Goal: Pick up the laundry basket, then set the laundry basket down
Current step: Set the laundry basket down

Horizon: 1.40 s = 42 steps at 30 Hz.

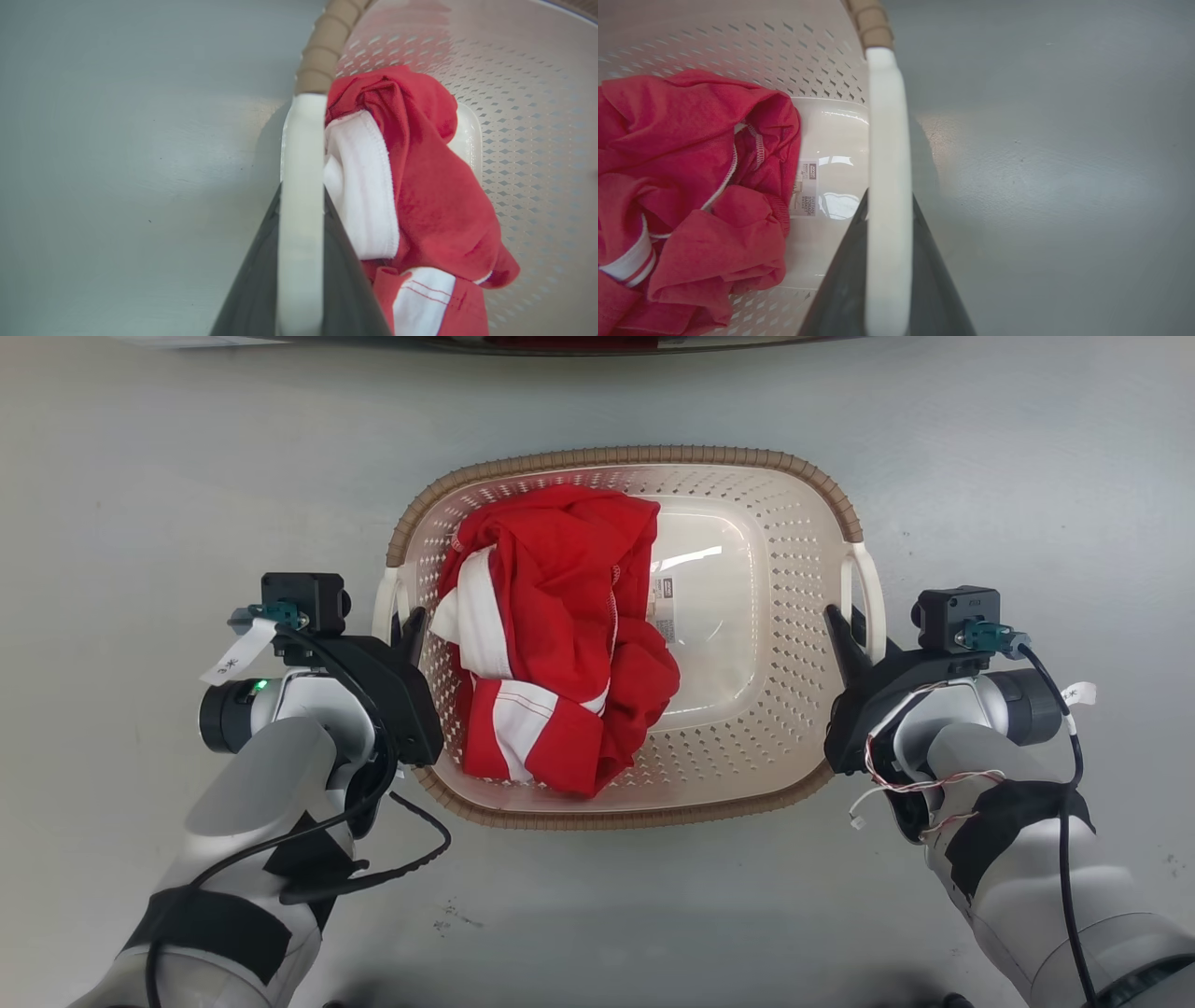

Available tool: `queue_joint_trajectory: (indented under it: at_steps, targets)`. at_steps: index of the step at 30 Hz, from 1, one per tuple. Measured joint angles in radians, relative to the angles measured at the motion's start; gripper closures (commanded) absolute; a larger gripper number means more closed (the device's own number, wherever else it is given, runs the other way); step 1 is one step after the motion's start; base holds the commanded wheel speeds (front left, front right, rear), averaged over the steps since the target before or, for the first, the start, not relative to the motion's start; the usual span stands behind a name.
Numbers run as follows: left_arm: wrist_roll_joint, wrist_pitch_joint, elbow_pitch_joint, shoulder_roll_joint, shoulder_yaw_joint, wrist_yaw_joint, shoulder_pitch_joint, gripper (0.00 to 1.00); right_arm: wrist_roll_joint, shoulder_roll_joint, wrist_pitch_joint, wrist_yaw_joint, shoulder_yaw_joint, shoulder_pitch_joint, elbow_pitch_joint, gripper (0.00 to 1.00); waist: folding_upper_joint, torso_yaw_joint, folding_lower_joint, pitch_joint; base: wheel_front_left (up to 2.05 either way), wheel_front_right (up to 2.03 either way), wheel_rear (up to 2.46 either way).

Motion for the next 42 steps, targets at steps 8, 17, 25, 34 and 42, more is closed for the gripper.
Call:
queue_joint_trajectory:
  at_steps: [8, 17, 25, 34, 42]
  targets:
    - [0.0, 0.002, 0.01, 0.003, -0.014, -0.001, -0.002, 0.0, -0.002, -0.005, -0.007, 0.0, 0.008, -0.001, 0.011, 0.0, 0.0, 0.004, 0.0001, -0.011, 0.0, 0.0, 0.0]
    - [-0.012, -0.004, 0.017, 0.008, -0.018, -0.001, -0.003, 0.0, -0.003, -0.016, -0.026, -0.004, 0.006, -0.001, 0.021, 0.0, 0.0, 0.007, 0.0, -0.046, 0.0, 0.0, 0.0]
    - [-0.019, -0.071, 0.019, 0.02, -0.017, -0.001, 0.009, 0.0, -0.003, -0.015, -0.042, 0.0, 0.002, 0.005, -0.002, 0.0, 0.0, 0.004, 0.0, -0.114, 0.0, 0.0, 0.0]
    - [-0.016, -0.153, 0.005, 0.037, -0.035, -0.001, 0.082, 0.0, 0.0, -0.013, -0.045, -0.001, -0.022, 0.082, -0.033, 0.0, 0.0, -0.006, 0.0, -0.22, 0.0, 0.0, 0.0]
    - [-0.007, -0.179, -0.041, 0.037, -0.044, -0.001, 0.145, 0.0, 0.0, -0.025, -0.045, -0.012, -0.057, 0.162, -0.108, 0.0, 0.0, -0.011, -0.0001, -0.332, 0.0, 0.0, 0.0]
